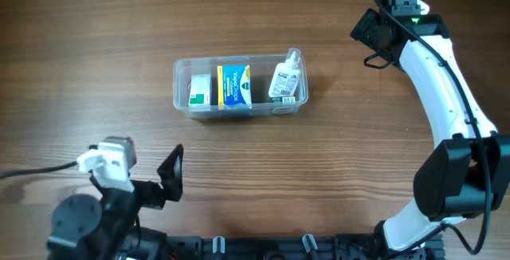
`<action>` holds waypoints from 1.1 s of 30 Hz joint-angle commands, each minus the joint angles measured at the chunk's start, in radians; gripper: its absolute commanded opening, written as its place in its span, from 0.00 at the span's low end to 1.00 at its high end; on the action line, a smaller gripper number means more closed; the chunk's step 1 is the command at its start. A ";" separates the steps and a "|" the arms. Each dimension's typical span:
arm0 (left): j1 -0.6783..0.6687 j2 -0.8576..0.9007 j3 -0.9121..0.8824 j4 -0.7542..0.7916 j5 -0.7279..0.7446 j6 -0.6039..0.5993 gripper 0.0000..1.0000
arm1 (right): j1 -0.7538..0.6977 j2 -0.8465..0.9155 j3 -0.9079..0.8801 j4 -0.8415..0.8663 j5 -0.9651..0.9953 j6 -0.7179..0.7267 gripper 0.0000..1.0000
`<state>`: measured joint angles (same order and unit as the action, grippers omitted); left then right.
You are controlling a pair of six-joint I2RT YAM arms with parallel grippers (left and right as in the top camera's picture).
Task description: Pack container
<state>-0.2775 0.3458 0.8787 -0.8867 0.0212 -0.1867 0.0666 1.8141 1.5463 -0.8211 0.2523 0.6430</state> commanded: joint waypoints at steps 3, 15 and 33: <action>0.115 -0.179 -0.286 0.232 0.064 0.039 1.00 | -0.002 0.011 -0.004 0.003 0.016 0.012 1.00; 0.227 -0.343 -0.664 0.666 0.101 0.173 1.00 | -0.002 0.011 -0.004 0.003 0.016 0.012 1.00; 0.254 -0.343 -0.873 0.822 0.101 0.172 1.00 | -0.002 0.011 -0.004 0.003 0.016 0.012 1.00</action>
<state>-0.0303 0.0139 0.0101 -0.0605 0.1070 -0.0303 0.0666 1.8141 1.5463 -0.8211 0.2520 0.6430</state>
